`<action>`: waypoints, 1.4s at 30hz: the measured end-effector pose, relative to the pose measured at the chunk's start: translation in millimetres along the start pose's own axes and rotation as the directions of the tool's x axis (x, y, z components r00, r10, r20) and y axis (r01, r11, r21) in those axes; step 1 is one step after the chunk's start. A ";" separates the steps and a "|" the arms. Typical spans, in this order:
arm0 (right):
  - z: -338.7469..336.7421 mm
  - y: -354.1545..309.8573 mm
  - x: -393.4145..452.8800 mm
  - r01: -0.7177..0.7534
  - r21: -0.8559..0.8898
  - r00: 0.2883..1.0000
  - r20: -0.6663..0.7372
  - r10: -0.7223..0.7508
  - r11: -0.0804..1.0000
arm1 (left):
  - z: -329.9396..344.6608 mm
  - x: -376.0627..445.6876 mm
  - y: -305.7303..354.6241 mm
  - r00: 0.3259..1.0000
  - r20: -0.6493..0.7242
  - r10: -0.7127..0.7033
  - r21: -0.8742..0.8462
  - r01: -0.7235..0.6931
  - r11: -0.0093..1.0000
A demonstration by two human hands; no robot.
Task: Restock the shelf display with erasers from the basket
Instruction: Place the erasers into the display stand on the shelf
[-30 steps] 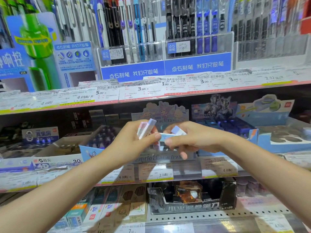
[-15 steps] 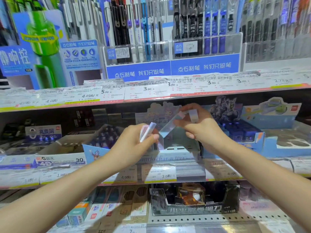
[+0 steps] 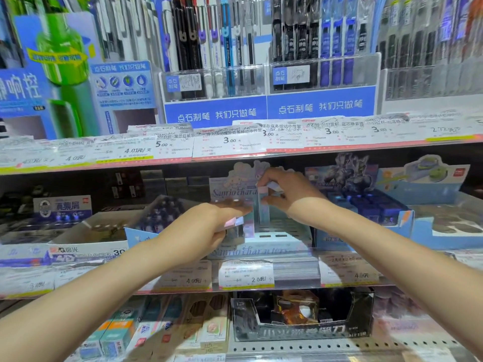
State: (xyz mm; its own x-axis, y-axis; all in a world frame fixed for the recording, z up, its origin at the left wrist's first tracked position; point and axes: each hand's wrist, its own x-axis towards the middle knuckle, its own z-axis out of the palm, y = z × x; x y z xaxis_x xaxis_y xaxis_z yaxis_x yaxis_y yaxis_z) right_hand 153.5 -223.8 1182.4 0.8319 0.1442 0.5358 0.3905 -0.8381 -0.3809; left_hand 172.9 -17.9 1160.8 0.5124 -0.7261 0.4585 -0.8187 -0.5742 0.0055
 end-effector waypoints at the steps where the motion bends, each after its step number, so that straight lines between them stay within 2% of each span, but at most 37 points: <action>1: 0.6 0.4 0.2 0.002 0.014 1.000 0.001 -0.002 1.000 | -0.2 -0.3 -0.6 1.000 0.009 0.003 0.003 -0.003 1.000; 8: -0.7 2.1 1.8 -0.035 0.081 0.999 0.015 0.034 0.996 | -6.1 2.6 -7.5 0.997 0.053 0.050 -0.006 -0.050 0.999; 15: -0.7 0.5 -0.2 -0.019 -0.049 1.000 0.022 0.020 0.999 | -8.3 7.1 -12.6 0.993 0.119 0.025 0.018 -0.027 0.999; 20: -1.0 -1.4 -0.2 0.008 -0.192 0.994 0.109 0.013 0.981 | -8.3 7.6 -10.4 0.991 0.136 0.009 0.024 -0.012 1.000; 25: -7.9 -6.6 3.3 -0.032 -0.170 0.974 0.217 0.069 0.985 | -9.2 10.1 -7.8 0.991 0.131 -0.034 0.028 0.030 0.999; 27: -9.7 -5.3 1.9 -0.026 -0.141 0.976 0.210 0.055 0.990 | -8.4 9.1 -7.8 0.993 0.110 -0.038 0.008 0.038 0.999; 29: -10.5 -4.8 -2.9 -0.111 0.067 0.982 0.159 0.099 0.992 | -8.8 6.5 -5.0 0.999 0.037 -0.040 0.048 0.038 0.998; 31: -12.0 -8.5 -11.0 -0.233 0.423 0.964 0.216 0.153 0.876 | -10.6 2.1 1.3 0.997 -0.074 0.028 0.130 -0.018 0.991; 33: -13.7 -11.0 -18.5 -0.344 0.684 0.931 0.339 0.138 0.644 | -12.5 -2.8 11.5 0.977 -0.134 0.164 0.222 -0.131 0.966; 34: -15.2 -13.8 -22.4 -0.376 0.749 0.917 0.384 0.104 0.546 | -12.0 -5.2 14.6 0.964 -0.150 0.220 0.238 -0.181 0.954; 36: -14.1 -17.3 -27.1 -0.402 0.806 0.906 0.420 0.059 0.435 | -7.9 -9.8 22.7 0.960 -0.168 0.223 0.150 -0.199 0.969; 39: -8.0 -20.8 -29.9 -0.410 0.864 0.910 0.411 0.062 0.292 | 1.5 -12.0 36.0 0.961 -0.274 0.040 -0.149 -0.084 0.985; 42: -0.9 -22.6 -31.4 -0.381 0.896 0.924 0.375 0.072 0.227 | 6.3 -7.8 50.9 0.926 -0.260 -0.273 -0.495 0.115 0.861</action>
State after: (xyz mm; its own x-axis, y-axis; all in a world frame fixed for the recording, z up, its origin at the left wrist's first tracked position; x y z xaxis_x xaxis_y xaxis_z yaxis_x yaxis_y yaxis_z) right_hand 118.2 -209.9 1174.9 0.9448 0.2702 0.1853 0.1246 0.2266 -0.9660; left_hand 128.9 -43.9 1151.9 0.6306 -0.4170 0.6546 -0.7746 -0.3904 0.4976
